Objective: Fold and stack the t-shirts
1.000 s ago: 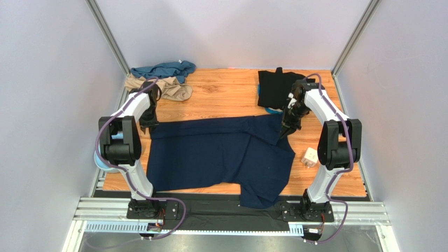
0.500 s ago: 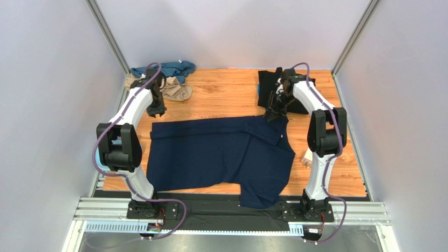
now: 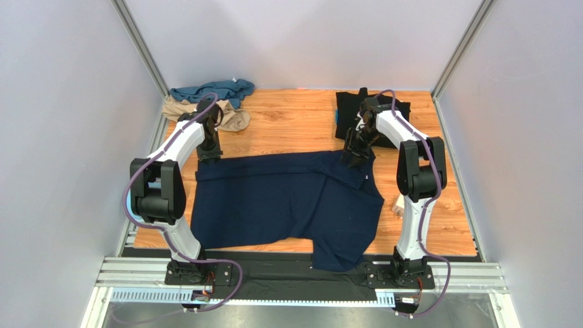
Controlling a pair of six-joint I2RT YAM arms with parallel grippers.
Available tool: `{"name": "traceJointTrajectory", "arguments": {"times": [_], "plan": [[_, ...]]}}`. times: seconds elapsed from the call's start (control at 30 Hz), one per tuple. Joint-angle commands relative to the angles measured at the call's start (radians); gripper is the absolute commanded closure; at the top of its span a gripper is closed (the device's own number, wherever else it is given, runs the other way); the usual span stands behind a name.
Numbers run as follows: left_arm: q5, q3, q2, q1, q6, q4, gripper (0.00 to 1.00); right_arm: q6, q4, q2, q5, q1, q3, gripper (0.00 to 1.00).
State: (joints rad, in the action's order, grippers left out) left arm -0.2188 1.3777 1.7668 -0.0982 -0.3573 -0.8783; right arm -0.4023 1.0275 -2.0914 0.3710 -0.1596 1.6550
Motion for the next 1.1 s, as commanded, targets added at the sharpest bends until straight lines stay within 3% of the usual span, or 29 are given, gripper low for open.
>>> {"name": "traceJointTrajectory", "arguments": {"times": [0.0,0.73,1.07], "plan": [[0.004,-0.006,-0.056,0.002,0.001,0.019,0.7,0.013,-0.035,0.001,-0.038,-0.006,0.002,0.57],[0.033,-0.014,-0.064,-0.001,0.014,0.01,0.71,0.019,-0.04,-0.027,-0.136,-0.005,0.028,0.57],[0.038,-0.022,-0.061,-0.006,0.012,0.01,0.72,0.034,-0.021,-0.07,-0.1,-0.004,0.066,0.59]]}}
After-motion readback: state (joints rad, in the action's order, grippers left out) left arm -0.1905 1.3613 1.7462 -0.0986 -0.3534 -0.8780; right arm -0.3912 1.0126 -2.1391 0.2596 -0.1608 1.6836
